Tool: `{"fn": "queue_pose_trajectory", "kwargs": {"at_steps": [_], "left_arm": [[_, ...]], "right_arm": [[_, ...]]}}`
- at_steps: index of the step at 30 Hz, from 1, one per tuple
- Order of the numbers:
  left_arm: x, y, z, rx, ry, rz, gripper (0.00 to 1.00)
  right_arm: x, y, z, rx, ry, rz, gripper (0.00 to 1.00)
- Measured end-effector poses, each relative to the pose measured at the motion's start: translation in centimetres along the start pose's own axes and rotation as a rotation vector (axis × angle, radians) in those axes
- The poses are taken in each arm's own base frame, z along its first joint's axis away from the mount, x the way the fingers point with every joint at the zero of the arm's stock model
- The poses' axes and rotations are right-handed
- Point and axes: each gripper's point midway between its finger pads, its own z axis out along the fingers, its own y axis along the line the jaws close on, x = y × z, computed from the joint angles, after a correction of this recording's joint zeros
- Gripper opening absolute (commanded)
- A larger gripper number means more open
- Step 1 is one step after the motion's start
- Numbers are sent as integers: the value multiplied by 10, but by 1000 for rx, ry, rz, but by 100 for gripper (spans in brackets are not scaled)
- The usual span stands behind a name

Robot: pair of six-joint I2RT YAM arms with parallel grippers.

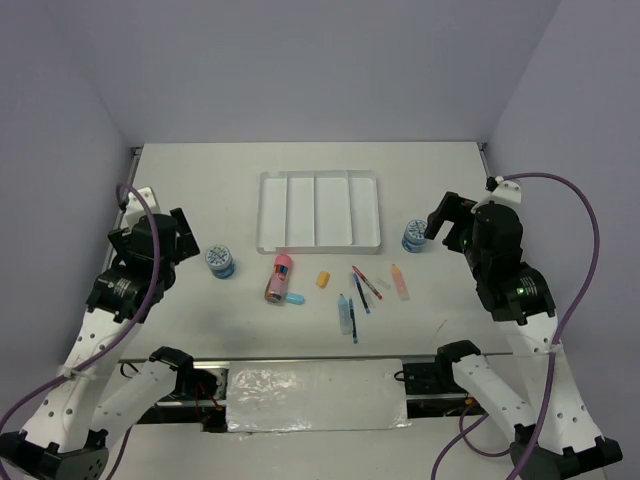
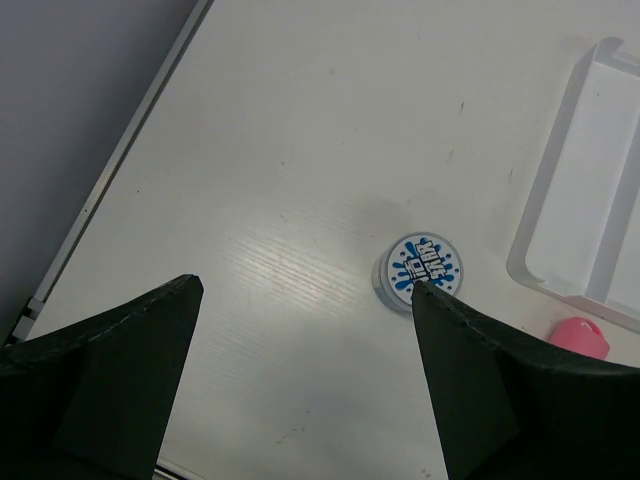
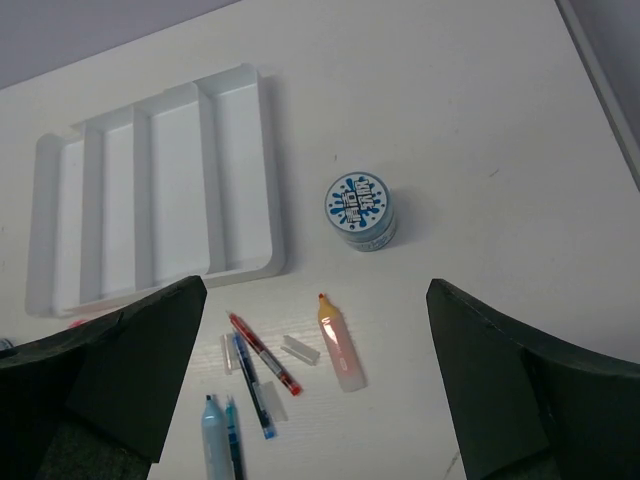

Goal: Sort the stationery into containers
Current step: Pick up the stationery from the center of the board.

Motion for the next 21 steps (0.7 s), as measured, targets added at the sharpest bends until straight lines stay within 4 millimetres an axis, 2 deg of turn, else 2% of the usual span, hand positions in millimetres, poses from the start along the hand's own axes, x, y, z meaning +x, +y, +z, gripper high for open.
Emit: {"fn": "queue_pose_trajectory", "kwargs": {"at_steps": [6, 9, 11, 15, 18, 21], "left_arm": [[1, -2, 0, 10, 7, 2, 99], [2, -3, 0, 15, 9, 2, 99], [2, -5, 1, 21, 12, 2, 99], [6, -10, 4, 31, 33, 13, 99], [10, -13, 8, 37, 53, 25, 99], [11, -15, 8, 47, 60, 28, 99]], "right_arm": [[1, 0, 3, 3, 8, -4, 100], [4, 4, 12, 2, 24, -11, 100], [11, 6, 25, 14, 67, -23, 100], [42, 5, 75, 104, 228, -80, 100], [82, -2, 116, 181, 373, -139, 100], [120, -10, 141, 229, 496, -189, 100]]}}
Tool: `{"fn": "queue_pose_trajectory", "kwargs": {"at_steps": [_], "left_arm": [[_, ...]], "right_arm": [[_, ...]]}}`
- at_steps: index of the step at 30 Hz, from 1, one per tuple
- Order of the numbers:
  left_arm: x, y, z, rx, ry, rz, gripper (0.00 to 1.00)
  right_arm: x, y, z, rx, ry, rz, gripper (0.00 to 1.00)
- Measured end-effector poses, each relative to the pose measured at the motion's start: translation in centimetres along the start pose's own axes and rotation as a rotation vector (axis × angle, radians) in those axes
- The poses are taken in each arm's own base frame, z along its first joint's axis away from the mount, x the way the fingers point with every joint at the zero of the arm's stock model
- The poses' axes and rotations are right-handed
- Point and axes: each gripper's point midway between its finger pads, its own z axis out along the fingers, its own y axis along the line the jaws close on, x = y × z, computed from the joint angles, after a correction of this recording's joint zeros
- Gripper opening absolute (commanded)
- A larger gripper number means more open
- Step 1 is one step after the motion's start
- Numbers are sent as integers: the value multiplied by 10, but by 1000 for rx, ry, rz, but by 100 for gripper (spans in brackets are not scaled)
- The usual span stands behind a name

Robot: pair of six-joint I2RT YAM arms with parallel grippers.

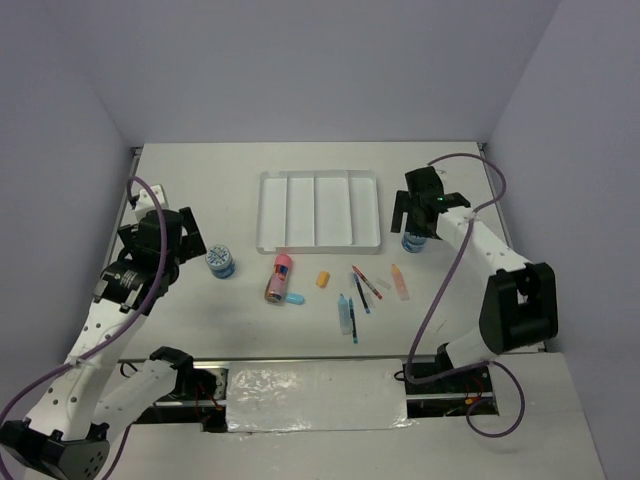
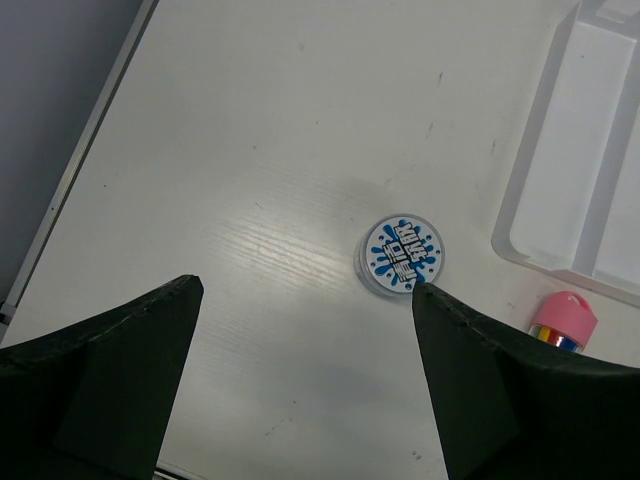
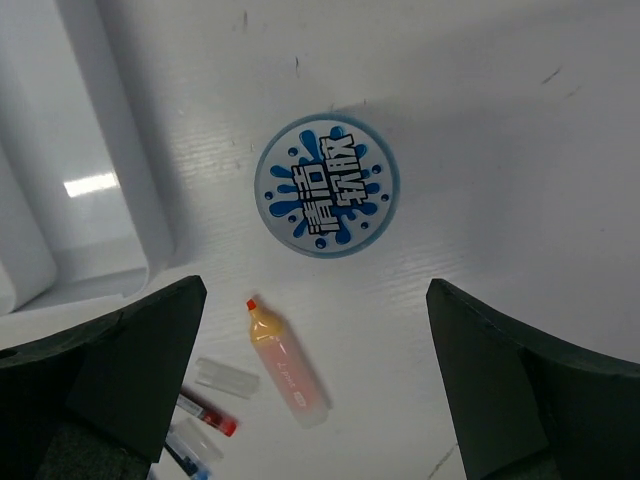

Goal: Sort the stationery into containers
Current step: Pick up the stationery from the center of the board.

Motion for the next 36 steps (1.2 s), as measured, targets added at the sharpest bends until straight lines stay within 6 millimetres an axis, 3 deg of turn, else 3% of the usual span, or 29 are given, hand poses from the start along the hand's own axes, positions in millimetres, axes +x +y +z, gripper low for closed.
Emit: {"fn": "queue_pose_trajectory", "kwargs": {"at_steps": [4, 16, 17, 18, 23, 28, 32, 36], "left_arm": [[-1, -4, 0, 17, 0, -3, 99], [0, -12, 2, 53, 9, -4, 99], [0, -12, 2, 53, 8, -4, 99], [0, -12, 2, 54, 8, -4, 99], [0, -13, 2, 56, 10, -3, 99], [0, -13, 2, 59, 12, -3, 99], [0, -14, 2, 59, 12, -3, 99], [0, -13, 2, 59, 11, -3, 99]], "right_arm": [[17, 2, 25, 14, 84, -23, 100], [14, -6, 63, -14, 111, 20, 96], [15, -5, 67, -21, 121, 18, 93], [17, -5, 70, -25, 129, 18, 80], [18, -3, 77, -37, 142, 14, 43], [16, -4, 75, -37, 134, 11, 27], [-3, -2, 58, -61, 70, 20, 26], [-59, 18, 27, -135, -72, 11, 24]]}}
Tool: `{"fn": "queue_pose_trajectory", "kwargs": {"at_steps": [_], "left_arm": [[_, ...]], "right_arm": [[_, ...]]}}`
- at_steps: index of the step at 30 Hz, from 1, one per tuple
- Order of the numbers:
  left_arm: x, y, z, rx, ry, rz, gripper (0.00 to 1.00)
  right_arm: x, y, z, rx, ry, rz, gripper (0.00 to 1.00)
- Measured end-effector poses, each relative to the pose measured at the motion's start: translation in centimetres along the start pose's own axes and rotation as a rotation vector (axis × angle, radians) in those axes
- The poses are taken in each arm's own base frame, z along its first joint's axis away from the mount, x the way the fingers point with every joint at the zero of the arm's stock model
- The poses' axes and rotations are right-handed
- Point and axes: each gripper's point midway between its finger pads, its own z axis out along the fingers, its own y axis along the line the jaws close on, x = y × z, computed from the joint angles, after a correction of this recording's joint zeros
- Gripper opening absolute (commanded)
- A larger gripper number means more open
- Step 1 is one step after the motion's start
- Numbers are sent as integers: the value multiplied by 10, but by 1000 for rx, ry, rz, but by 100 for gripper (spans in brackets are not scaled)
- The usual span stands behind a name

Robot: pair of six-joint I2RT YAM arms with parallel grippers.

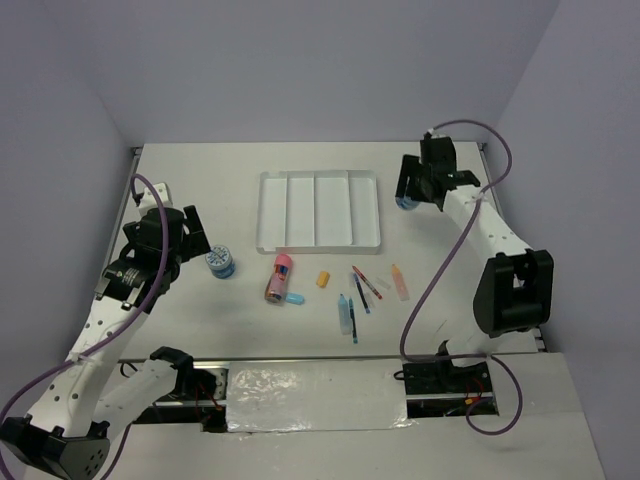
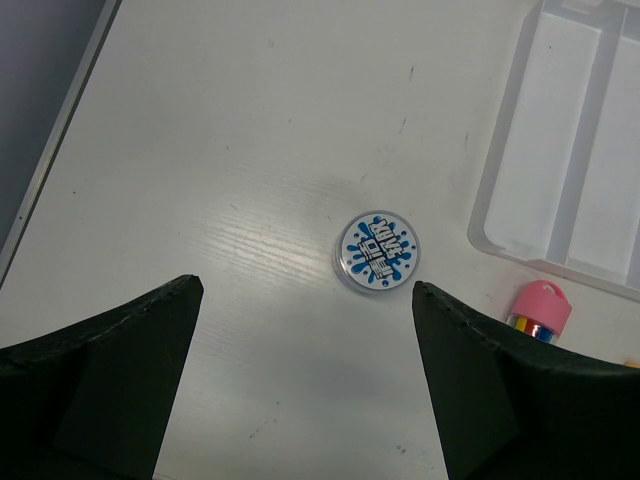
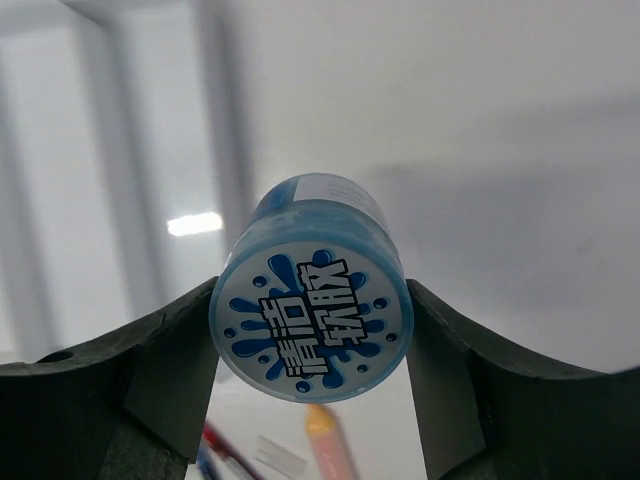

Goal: Sort the stationery into containers
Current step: Pick up the stationery from the center of the board, then place the stationery in the storage box.

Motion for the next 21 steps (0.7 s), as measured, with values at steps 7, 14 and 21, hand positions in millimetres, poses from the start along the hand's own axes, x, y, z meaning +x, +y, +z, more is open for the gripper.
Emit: {"fn": "queue_pose_trajectory", "kwargs": {"at_steps": [7, 14, 21], "left_arm": [[0, 0, 0, -2, 2, 1, 99], [0, 1, 1, -10, 0, 2, 99], [0, 4, 3, -28, 0, 6, 99]], "right_arm": [[-103, 81, -13, -250, -188, -41, 24], [-98, 125, 56, -265, -91, -133, 26], [-63, 146, 93, -238, 25, -206, 30]]}}
